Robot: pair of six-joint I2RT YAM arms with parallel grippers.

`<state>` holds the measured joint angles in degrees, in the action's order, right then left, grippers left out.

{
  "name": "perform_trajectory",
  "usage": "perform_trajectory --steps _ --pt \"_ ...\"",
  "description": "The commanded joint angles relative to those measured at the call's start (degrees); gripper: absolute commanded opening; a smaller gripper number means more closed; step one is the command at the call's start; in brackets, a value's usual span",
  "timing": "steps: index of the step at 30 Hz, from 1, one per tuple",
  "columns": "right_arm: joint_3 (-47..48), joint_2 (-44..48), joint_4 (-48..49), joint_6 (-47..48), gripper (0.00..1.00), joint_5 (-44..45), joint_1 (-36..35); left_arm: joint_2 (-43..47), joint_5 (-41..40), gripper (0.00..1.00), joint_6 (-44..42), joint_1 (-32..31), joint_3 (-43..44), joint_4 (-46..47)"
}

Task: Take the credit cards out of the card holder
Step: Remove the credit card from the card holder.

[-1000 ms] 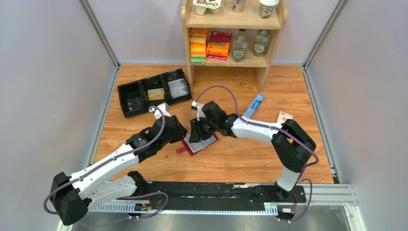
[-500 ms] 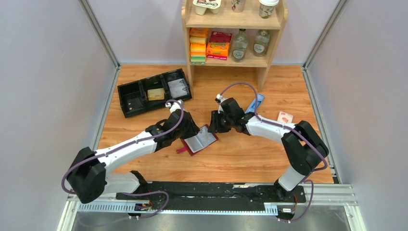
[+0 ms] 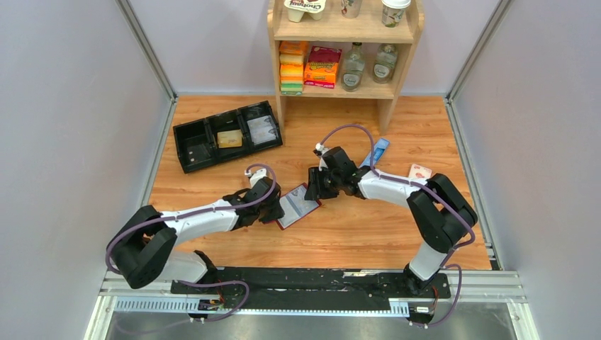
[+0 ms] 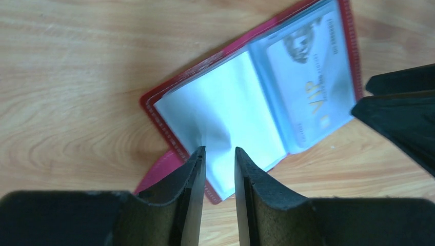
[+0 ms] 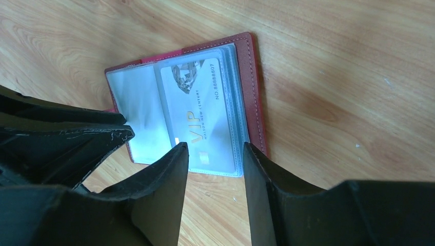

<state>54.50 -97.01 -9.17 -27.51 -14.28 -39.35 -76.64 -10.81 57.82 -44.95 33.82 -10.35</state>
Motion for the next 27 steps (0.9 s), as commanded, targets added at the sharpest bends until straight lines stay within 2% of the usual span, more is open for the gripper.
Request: perform_trajectory --steps 1,18,27 --pt "2.89 -0.90 1.08 2.02 0.47 -3.38 -0.20 3.59 -2.37 0.34 1.41 0.13 -2.79 -0.55" --pt "3.77 -3.27 -0.41 3.42 0.47 -4.08 -0.28 3.69 -2.02 0.33 1.33 0.13 -4.56 -1.34" --pt "4.39 -1.34 -0.50 3.51 0.43 -7.51 -0.81 1.94 -1.32 0.20 0.71 0.13 -4.03 -1.08"
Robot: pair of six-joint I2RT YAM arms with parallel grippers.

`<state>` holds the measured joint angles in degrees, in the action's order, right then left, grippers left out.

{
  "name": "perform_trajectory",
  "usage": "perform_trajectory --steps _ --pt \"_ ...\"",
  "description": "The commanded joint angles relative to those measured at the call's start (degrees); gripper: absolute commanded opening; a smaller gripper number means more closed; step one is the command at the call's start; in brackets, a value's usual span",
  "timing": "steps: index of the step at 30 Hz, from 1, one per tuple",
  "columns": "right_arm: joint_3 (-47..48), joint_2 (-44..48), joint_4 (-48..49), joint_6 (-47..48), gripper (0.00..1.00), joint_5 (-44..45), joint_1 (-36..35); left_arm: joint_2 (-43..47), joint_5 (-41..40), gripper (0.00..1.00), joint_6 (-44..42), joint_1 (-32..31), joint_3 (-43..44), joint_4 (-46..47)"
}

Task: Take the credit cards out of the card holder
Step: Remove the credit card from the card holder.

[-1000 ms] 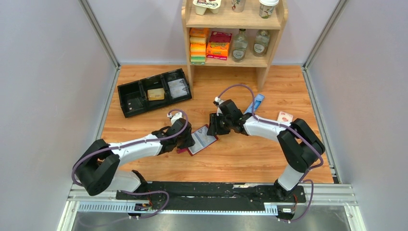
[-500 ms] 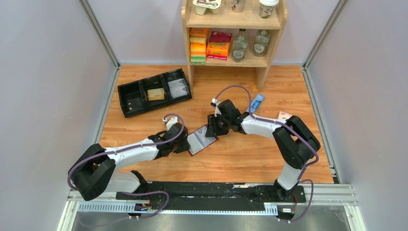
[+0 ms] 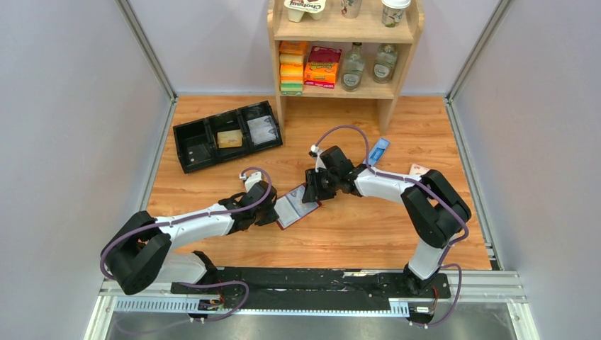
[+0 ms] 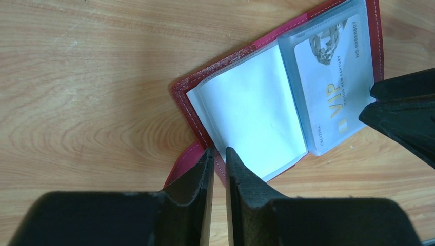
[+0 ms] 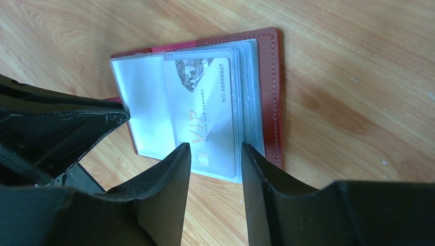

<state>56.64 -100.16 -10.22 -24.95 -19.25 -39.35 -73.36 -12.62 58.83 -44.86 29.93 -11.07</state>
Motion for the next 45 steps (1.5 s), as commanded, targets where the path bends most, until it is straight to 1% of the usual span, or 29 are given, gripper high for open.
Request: perform_trajectory --steps 1,10,14,17,24,27,29,31,34,35,36,40,43,45 --pt "2.33 2.16 0.64 1.13 0.42 -2.99 -0.90 -1.52 0.49 0.19 -0.38 -0.05 0.04 -0.27" --pt "2.51 3.66 1.60 1.04 0.40 -7.30 -1.43 -2.31 0.84 0.16 -0.73 -0.05 0.39 -0.18" --pt "2.68 2.60 1.34 1.04 0.38 -6.77 -1.60 -2.22 0.85 0.16 -0.73 0.04 0.39 -0.27" --pt "2.68 1.73 0.73 0.96 0.35 -4.76 -1.60 -0.91 0.15 0.16 -0.73 -0.05 0.56 -1.06" --pt "1.46 -0.56 -0.59 -0.62 0.24 0.17 -1.08 3.75 -3.98 0.22 -2.22 0.04 2.06 -5.45" --pt "0.40 -0.83 -0.59 -2.03 0.21 1.14 -0.64 5.07 -6.35 0.25 -3.37 0.21 4.86 -9.04" --pt "-0.39 -0.74 -0.33 -2.91 0.20 1.58 -0.55 6.21 -7.33 0.33 -4.33 0.21 7.14 -11.41" --pt "-1.09 -0.83 0.11 -3.44 0.19 1.41 -0.55 7.53 -8.03 0.38 -4.69 0.13 9.35 -13.18" --pt "-1.45 -0.91 0.81 -4.14 0.19 0.53 -0.55 8.67 -7.16 0.43 -4.95 0.21 13.56 -14.94" --pt "-1.45 -0.91 1.07 -4.14 0.19 0.44 -0.55 8.68 -6.81 0.47 -5.04 0.13 14.27 -14.86" --pt "-1.36 -0.83 1.08 -4.23 0.19 0.52 -0.55 8.76 -5.41 0.48 -5.13 0.21 15.76 -14.42" --pt "-1.36 -0.21 0.99 -4.32 0.19 0.96 -0.55 7.71 -1.98 0.50 -4.43 0.13 17.44 -10.04" --pt "-1.27 -0.39 1.25 -4.41 0.19 0.79 -0.64 5.78 0.05 0.51 -2.24 0.13 15.25 -4.15" --pt "-1.18 -0.56 1.34 -4.49 0.19 0.61 -0.55 2.98 1.02 0.54 -1.79 0.13 12.53 0.33"
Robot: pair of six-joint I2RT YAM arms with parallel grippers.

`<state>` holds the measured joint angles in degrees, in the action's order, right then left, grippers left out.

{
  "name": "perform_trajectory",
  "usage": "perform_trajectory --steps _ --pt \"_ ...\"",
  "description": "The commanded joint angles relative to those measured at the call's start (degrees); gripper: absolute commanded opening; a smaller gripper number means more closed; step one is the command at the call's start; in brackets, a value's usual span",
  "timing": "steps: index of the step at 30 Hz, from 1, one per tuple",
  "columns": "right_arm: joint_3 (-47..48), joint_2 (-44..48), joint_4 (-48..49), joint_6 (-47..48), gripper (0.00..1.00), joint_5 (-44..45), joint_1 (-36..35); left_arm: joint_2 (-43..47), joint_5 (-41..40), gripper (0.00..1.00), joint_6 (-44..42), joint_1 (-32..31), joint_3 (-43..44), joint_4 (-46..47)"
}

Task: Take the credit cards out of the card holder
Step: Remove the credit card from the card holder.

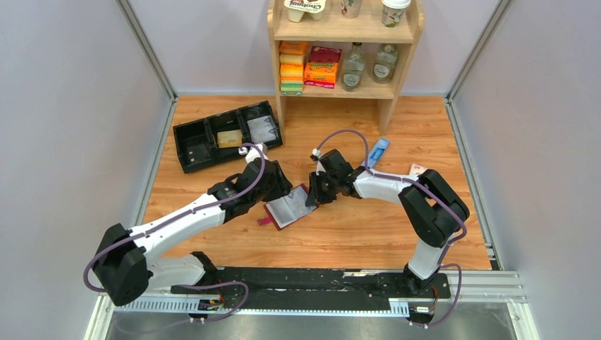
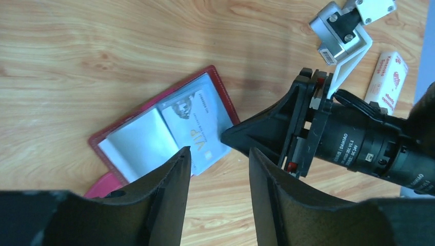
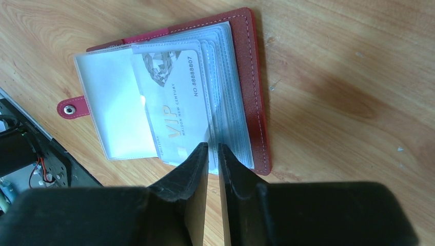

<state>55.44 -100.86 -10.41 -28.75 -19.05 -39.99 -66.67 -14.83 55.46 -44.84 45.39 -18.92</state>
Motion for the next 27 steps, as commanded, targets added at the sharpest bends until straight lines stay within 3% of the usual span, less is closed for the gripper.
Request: perform_trajectory --steps 1,8,12,20,27 --pt "0.11 0.14 1.62 -0.69 0.19 0.33 0.08 -4.16 3.32 0.55 2.10 0.19 -3.46 9.06" --pt "-0.77 0.49 2.33 -0.43 0.19 -0.29 0.08 -5.13 5.86 0.59 6.50 1.77 -17.50 27.67" --pt "-0.51 0.14 2.59 -0.51 0.19 -0.81 0.08 -6.53 8.41 0.58 6.59 2.56 -19.98 33.32" --pt "-0.68 0.05 2.86 -0.52 0.19 -1.25 0.08 -10.14 11.14 0.54 7.47 3.62 -21.30 38.68" --pt "-0.77 -0.04 3.21 -0.51 0.19 -1.78 0.08 -10.67 10.71 0.52 8.87 3.97 -21.48 37.12"
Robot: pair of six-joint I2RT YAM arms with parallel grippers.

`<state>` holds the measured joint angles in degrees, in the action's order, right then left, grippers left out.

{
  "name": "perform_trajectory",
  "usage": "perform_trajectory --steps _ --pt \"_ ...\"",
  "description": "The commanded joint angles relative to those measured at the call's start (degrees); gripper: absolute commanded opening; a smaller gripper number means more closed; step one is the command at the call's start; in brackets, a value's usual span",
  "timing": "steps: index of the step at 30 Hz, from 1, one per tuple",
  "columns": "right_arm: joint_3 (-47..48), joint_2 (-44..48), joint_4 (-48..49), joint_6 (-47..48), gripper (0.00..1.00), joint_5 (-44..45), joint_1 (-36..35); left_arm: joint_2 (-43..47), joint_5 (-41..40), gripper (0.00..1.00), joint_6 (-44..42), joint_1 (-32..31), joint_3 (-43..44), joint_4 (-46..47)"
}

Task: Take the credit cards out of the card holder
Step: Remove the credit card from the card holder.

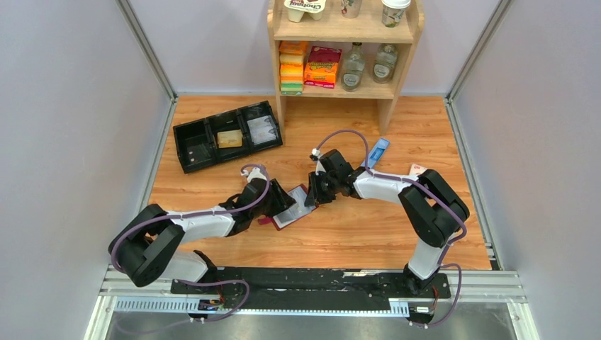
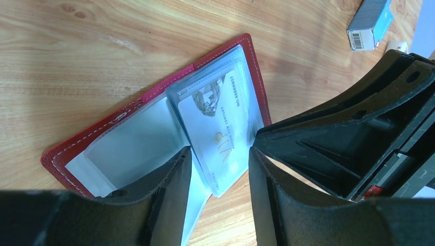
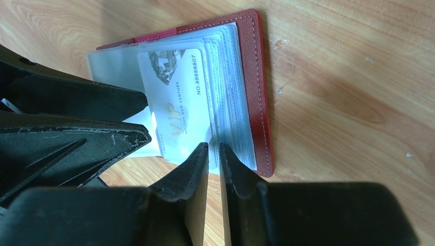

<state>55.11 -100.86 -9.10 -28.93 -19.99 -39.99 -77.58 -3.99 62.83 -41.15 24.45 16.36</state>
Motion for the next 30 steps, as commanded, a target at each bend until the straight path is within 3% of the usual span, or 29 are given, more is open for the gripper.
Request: perform_trajectory --steps 1,9,19,30 --pt "-0.44 -0.04 1.90 -0.34 0.19 -0.84 0.08 0.32 -0.40 0.52 1.94 0.36 -0.71 1.40" --pt "-0.36 -0.30 2.16 -0.52 0.19 -1.37 0.00 -2.22 1.09 0.52 4.67 1.24 -2.30 4.46" --pt "-0.44 -0.57 2.33 -0.69 0.18 -1.72 0.08 -4.59 3.55 0.39 9.68 3.26 -9.85 24.92" --pt "-0.44 -0.74 2.60 -1.04 0.19 -2.16 0.08 -4.69 3.64 0.31 9.15 3.26 -11.26 34.18"
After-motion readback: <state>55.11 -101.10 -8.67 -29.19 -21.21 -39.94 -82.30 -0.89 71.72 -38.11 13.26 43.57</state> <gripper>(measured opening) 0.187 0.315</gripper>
